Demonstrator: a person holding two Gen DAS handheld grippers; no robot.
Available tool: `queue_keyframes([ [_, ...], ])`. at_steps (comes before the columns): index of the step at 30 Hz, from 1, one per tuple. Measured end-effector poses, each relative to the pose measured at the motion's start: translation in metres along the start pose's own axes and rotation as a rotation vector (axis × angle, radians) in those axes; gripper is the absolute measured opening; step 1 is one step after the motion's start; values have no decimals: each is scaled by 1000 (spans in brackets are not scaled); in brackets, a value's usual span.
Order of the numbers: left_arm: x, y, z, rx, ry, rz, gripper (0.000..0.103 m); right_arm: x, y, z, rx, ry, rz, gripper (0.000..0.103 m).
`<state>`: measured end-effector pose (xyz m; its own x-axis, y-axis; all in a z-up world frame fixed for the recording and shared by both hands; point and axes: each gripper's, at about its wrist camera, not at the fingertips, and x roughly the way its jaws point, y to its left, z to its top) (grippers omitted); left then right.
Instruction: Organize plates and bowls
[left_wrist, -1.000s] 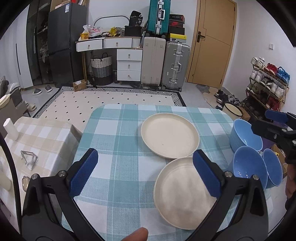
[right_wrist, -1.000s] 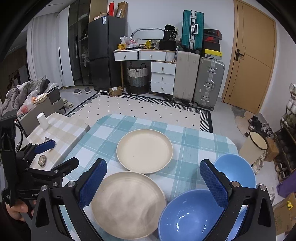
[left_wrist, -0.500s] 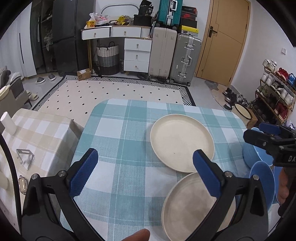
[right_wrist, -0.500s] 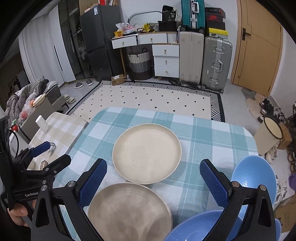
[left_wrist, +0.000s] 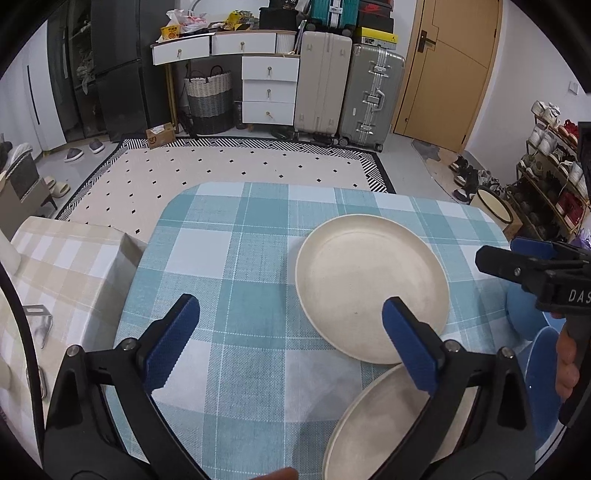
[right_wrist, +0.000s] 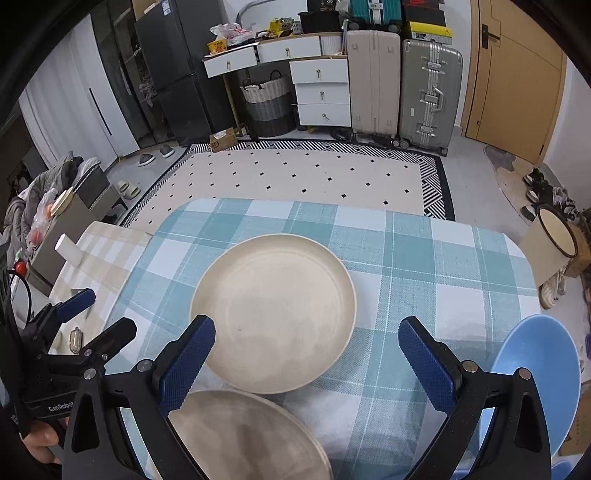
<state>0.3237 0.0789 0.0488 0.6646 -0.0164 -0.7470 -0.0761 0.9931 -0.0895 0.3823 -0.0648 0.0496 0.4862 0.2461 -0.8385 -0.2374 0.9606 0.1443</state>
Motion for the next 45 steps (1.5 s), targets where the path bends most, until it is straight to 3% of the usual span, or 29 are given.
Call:
queue_keyframes([
  [9,38,0,5,-23,44,-44,83,42,-17,8,30,84,-8,97],
  [15,64,6,3,-51,88,-58,78,68,-26,5,48,148,-1,88],
  [20,89,9,-2,-55,131,-52,70,90,-35,1,84,208,16,74],
  [22,98,10,-4,-55,146,-49,62,95,-39,1,105,231,22,73],
  [27,114,7,-8,-55,176,-65,52,102,-40,1,111,258,14,62],
  [29,118,4,-9,-42,180,-65,49,105,-39,1,108,269,12,54],
  [33,124,-3,-10,-14,186,-53,39,107,-38,1,102,278,19,48],
  [35,126,-6,-11,-4,190,-49,34,109,-36,1,92,287,16,39],
  [39,131,-11,-13,17,194,-51,23,110,-34,1,75,293,4,35],
  [45,132,-14,-15,38,178,-12,17,110,-35,0,54,293,-25,22],
])
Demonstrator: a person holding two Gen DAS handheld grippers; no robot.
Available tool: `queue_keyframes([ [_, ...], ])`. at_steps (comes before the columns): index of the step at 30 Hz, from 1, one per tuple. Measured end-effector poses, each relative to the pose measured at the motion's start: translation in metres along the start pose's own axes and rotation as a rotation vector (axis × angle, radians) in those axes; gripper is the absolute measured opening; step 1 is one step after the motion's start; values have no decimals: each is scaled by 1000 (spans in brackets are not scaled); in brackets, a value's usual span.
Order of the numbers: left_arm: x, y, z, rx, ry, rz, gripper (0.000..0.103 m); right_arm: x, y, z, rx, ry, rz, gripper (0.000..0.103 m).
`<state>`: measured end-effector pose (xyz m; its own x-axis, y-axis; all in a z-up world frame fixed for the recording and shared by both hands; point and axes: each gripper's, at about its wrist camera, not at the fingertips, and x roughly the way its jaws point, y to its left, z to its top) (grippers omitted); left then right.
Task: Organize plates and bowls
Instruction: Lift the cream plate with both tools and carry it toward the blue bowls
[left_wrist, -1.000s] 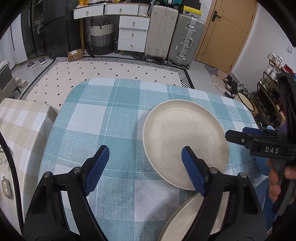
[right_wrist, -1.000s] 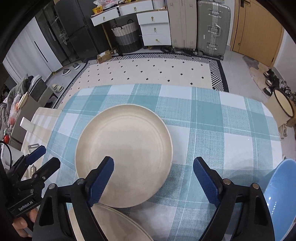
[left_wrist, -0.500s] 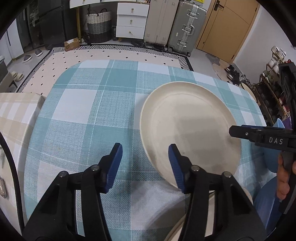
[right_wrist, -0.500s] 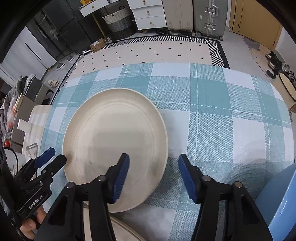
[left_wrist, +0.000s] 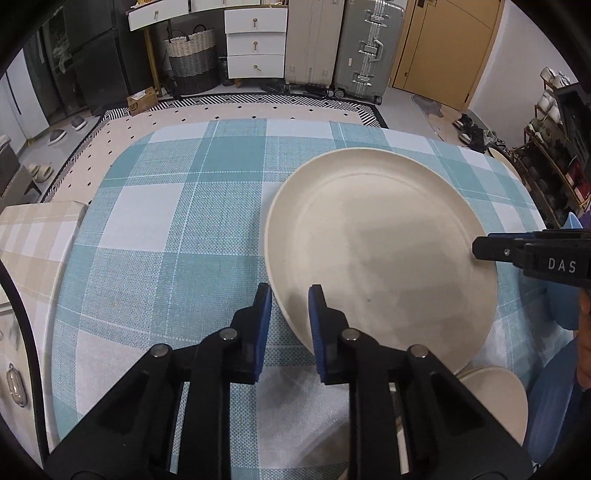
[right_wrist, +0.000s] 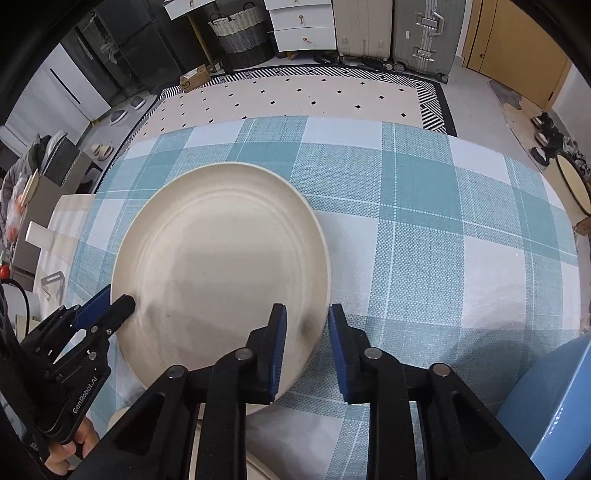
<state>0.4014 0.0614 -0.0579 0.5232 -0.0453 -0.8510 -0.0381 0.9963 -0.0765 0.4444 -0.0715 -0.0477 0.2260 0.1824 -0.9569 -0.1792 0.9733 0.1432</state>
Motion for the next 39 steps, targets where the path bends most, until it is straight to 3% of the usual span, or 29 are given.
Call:
queue_keyframes([
  [21,-31,-5,3,0,-73,12,17,-22,5,-7,-64,-100,-11,21],
  [39,-114,-15,-7,4,-190,33,17,-86,16,-31,-101,-240,18,21],
])
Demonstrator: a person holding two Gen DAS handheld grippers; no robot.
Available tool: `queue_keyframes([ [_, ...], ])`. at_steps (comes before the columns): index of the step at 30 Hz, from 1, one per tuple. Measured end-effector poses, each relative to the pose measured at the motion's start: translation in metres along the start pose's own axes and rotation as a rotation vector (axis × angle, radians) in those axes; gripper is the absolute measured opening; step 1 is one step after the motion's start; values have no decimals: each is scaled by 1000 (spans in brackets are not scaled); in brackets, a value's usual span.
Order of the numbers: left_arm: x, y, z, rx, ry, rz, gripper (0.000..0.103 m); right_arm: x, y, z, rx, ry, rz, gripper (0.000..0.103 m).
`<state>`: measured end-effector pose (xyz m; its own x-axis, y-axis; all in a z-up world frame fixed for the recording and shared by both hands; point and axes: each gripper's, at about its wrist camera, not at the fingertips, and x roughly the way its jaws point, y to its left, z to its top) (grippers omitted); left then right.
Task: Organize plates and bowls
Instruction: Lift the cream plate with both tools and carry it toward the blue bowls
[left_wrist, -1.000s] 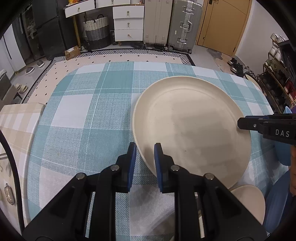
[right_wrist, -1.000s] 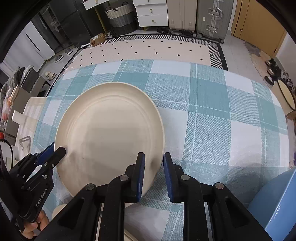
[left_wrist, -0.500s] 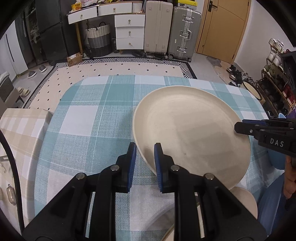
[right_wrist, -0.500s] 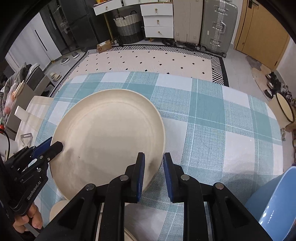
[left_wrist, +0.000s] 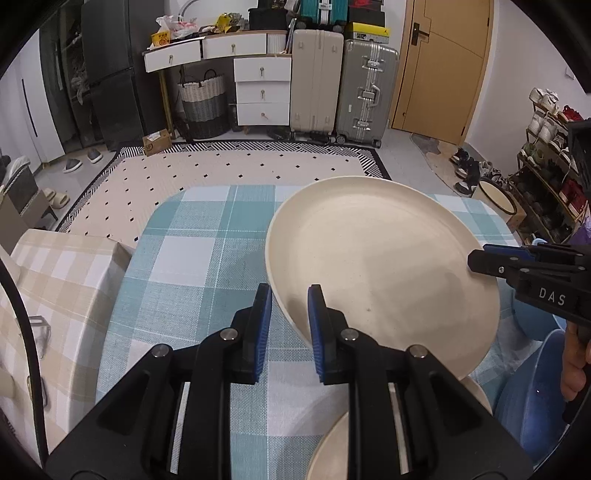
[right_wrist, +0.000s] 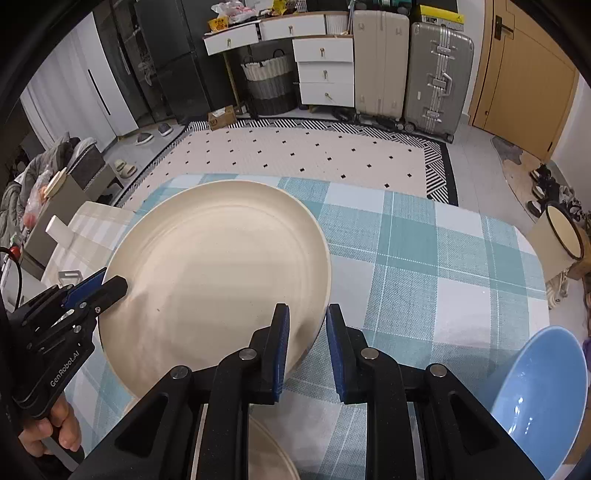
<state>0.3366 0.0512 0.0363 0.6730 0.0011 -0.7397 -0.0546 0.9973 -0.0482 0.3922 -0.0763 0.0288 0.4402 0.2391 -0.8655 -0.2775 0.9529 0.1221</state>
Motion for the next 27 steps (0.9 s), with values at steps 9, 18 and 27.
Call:
queue_keyframes([
  [9,-47,-9,-9,13,-29,6,17,-32,6,-15,5,-38,21,21],
  [18,-84,-12,-25,11,-51,12,17,-64,21,-39,-17,-76,38,21],
  [27,-116,-7,-43,-3,-79,5,17,-91,37,-65,-34,-116,47,21],
])
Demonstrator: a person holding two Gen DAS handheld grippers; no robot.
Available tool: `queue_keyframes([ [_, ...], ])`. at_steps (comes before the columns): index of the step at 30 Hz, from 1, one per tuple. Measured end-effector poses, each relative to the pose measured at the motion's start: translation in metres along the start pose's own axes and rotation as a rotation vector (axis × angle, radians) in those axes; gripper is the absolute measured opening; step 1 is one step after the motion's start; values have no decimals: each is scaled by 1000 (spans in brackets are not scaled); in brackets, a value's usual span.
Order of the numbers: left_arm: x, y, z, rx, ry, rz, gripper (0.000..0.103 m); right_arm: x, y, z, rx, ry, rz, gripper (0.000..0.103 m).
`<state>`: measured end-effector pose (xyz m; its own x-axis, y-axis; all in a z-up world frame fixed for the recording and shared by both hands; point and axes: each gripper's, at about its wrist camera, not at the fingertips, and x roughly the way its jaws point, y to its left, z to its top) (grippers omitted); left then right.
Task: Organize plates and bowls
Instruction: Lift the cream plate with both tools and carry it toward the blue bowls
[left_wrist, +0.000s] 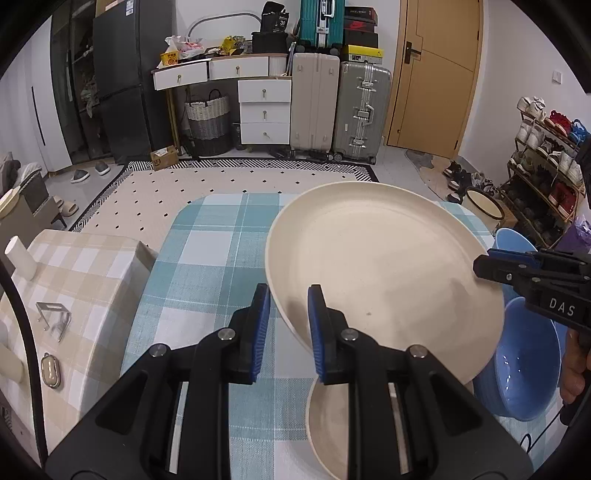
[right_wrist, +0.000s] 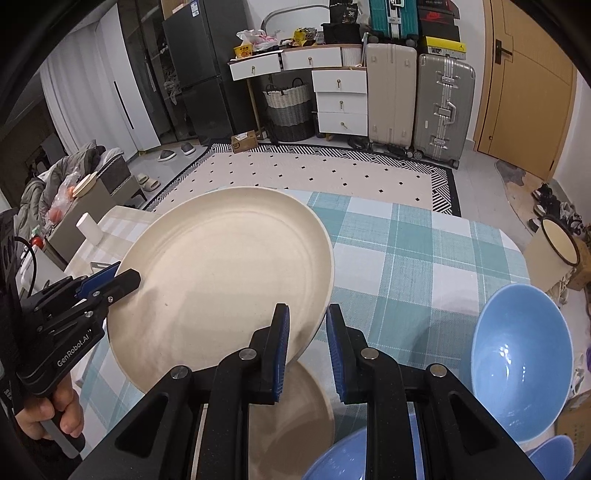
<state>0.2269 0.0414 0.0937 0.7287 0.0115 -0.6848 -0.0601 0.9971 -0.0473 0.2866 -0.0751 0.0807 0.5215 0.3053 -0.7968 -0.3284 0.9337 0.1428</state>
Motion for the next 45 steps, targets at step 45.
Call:
queue_keyframes([
  [45,-63,9,-94,-4,-2,-11,17,-45,44,-114,29,-54,47,21],
])
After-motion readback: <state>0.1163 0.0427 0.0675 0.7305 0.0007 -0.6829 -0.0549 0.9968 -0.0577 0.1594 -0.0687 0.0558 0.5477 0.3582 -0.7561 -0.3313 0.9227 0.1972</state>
